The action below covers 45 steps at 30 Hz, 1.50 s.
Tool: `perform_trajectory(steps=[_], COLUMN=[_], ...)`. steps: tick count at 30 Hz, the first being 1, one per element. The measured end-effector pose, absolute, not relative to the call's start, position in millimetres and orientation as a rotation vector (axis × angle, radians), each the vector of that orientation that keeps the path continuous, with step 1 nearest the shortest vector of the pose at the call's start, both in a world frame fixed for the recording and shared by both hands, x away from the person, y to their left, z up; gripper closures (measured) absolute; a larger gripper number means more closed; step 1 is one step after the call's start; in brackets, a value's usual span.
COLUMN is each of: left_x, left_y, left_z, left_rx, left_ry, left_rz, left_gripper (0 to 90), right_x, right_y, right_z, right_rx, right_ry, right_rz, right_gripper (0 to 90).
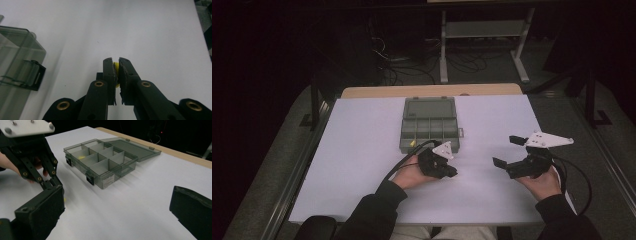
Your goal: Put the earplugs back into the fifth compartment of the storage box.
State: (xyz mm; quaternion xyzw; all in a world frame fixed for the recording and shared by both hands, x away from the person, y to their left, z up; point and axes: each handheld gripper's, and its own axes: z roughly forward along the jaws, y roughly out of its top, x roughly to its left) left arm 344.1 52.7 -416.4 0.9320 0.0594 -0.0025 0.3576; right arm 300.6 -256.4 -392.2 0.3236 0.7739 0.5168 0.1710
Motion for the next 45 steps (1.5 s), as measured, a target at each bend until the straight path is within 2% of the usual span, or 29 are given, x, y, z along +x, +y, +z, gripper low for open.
perform_trajectory(steps=[26,35,45], left_x=[367,377,387], left_y=[80,98,116], left_z=[-351,-343,-334], left_rx=[2.338,2.307,2.308], left_ry=[0.182,0.246,0.29], left_rz=[0.105,0.128,0.213], left_gripper=[86.0,86.0,85.9], right_x=[301,301,301], right_y=[-256,-256,-256], right_z=[-392,-392,-393], right_rx=[0.919,0.922,0.923], right_ry=[2.2,2.199,2.201], right_rz=[1.469,1.47,1.466], right_gripper=[0.0,0.0,0.0])
